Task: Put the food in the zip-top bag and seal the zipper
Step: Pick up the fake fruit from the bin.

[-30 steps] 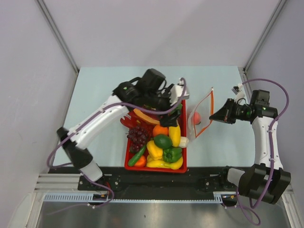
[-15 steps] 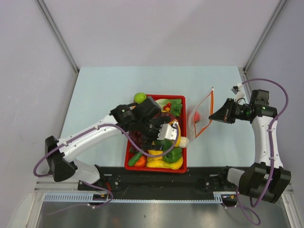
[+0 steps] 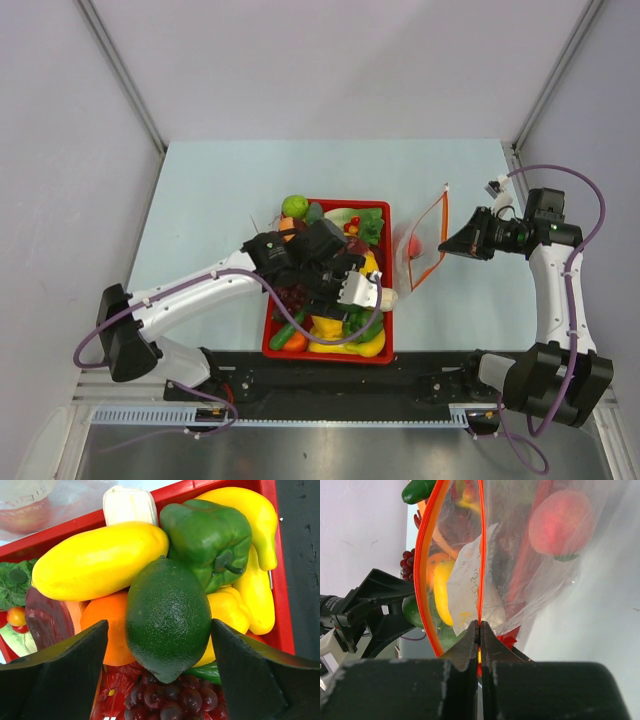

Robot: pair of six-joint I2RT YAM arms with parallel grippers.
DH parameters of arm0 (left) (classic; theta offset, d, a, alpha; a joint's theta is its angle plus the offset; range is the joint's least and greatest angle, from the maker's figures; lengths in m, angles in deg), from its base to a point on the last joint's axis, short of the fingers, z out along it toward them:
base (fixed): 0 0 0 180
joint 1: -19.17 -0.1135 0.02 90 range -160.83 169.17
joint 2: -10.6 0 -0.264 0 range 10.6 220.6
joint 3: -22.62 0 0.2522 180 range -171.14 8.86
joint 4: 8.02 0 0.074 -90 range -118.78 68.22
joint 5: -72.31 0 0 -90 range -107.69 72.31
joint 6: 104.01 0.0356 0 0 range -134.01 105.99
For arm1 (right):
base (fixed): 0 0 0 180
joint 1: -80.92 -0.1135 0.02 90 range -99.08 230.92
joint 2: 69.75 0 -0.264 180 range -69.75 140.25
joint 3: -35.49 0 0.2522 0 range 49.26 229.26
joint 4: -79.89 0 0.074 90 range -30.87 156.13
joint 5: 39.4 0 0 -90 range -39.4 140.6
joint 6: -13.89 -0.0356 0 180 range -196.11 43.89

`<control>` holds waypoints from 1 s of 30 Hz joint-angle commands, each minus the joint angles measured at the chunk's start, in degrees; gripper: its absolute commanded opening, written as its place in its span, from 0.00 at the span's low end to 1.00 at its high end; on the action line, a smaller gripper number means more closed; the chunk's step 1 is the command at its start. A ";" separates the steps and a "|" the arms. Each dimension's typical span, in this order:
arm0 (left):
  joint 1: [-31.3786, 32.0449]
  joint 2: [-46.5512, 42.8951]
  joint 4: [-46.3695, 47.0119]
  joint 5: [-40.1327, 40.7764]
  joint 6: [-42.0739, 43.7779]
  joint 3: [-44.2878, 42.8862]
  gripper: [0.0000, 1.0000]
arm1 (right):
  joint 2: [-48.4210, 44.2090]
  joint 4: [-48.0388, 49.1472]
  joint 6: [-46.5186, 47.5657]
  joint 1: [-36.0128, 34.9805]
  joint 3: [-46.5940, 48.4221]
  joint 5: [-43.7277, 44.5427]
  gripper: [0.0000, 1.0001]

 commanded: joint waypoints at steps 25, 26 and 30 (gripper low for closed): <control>0.54 3.68 7.45 -5.58 -19.76 -28.06 0.50 | -0.21 2.91 -1.86 -1.27 0.69 -0.31 0.00; 0.54 5.08 9.06 -4.88 -21.89 -29.57 0.50 | -0.12 2.91 -1.77 -1.27 0.69 -0.31 0.00; 0.54 17.02 11.97 -2.15 -33.22 -40.46 0.48 | -0.12 2.91 -1.86 -1.36 1.04 0.39 0.00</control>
